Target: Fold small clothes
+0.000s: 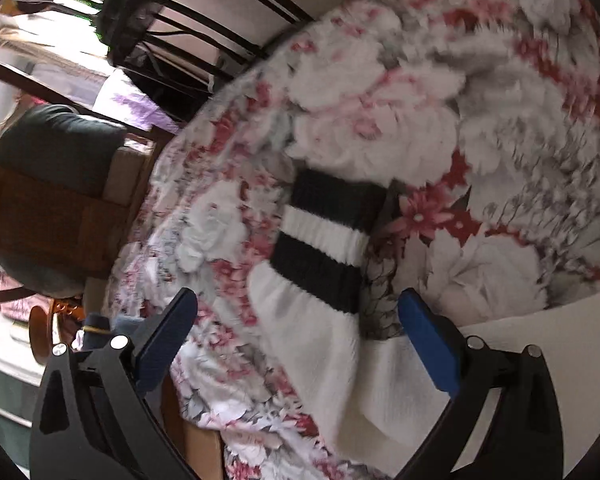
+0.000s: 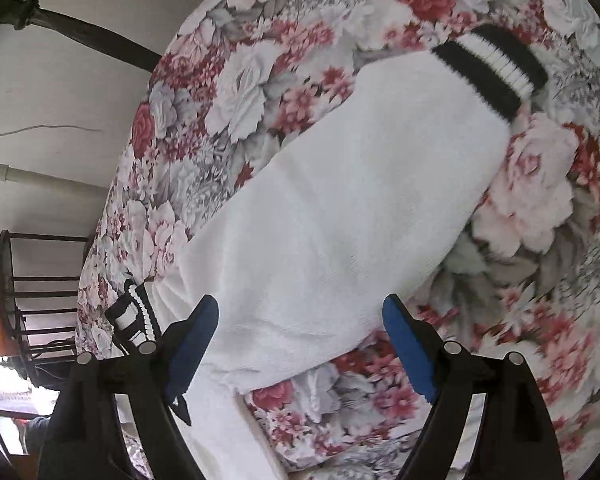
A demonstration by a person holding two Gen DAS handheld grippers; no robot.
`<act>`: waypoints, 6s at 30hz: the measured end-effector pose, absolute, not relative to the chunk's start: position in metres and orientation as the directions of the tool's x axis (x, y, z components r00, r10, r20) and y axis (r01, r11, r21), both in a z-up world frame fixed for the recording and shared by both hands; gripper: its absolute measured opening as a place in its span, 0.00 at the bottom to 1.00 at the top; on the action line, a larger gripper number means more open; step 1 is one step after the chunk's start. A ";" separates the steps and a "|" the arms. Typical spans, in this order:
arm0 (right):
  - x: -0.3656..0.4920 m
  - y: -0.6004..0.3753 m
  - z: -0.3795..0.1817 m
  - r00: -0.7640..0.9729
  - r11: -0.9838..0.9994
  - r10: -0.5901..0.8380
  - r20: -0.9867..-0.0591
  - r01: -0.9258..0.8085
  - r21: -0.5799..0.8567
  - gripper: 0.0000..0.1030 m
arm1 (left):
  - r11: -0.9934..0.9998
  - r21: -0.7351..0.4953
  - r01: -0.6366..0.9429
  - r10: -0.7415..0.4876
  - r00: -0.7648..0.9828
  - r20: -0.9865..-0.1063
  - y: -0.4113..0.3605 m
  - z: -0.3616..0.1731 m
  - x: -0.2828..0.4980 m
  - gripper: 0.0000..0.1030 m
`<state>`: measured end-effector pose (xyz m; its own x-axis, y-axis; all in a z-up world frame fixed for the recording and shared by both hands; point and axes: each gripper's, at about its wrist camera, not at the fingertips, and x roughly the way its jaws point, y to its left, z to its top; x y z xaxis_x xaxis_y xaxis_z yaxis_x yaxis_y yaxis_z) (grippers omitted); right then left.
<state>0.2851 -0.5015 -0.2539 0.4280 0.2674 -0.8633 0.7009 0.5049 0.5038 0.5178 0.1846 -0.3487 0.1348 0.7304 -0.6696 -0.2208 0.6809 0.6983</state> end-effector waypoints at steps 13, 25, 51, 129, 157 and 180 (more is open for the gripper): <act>0.313 -0.465 -0.249 0.449 0.545 0.313 -0.837 0.637 0.545 0.83 | 0.680 0.503 -0.534 0.622 0.056 -0.781 0.343 -0.297 0.395 0.89; 0.283 -0.514 -0.247 0.566 0.414 0.297 -0.769 0.649 0.638 0.81 | 0.886 0.232 -0.402 0.329 0.191 -0.925 0.176 -0.269 0.392 0.90; 0.229 -0.630 -0.297 0.611 0.247 0.081 -0.787 0.753 0.610 0.50 | 0.969 0.216 0.117 0.205 0.096 -0.974 -0.055 -0.384 0.358 0.95; 0.393 -0.178 -0.212 0.422 0.804 0.531 -0.735 0.025 0.594 0.26 | 0.960 0.210 -0.185 0.228 0.086 -0.970 0.038 -0.347 0.424 0.96; 0.361 -0.393 -0.292 0.352 0.743 0.348 -0.869 0.462 0.484 0.01 | 0.963 0.271 0.005 0.269 0.099 -0.958 -0.014 -0.375 0.407 0.96; 0.332 -0.356 -0.255 0.308 0.803 0.405 -0.861 0.332 0.496 0.62 | 0.958 0.059 -0.280 0.101 0.139 -0.985 0.131 -0.320 0.414 0.96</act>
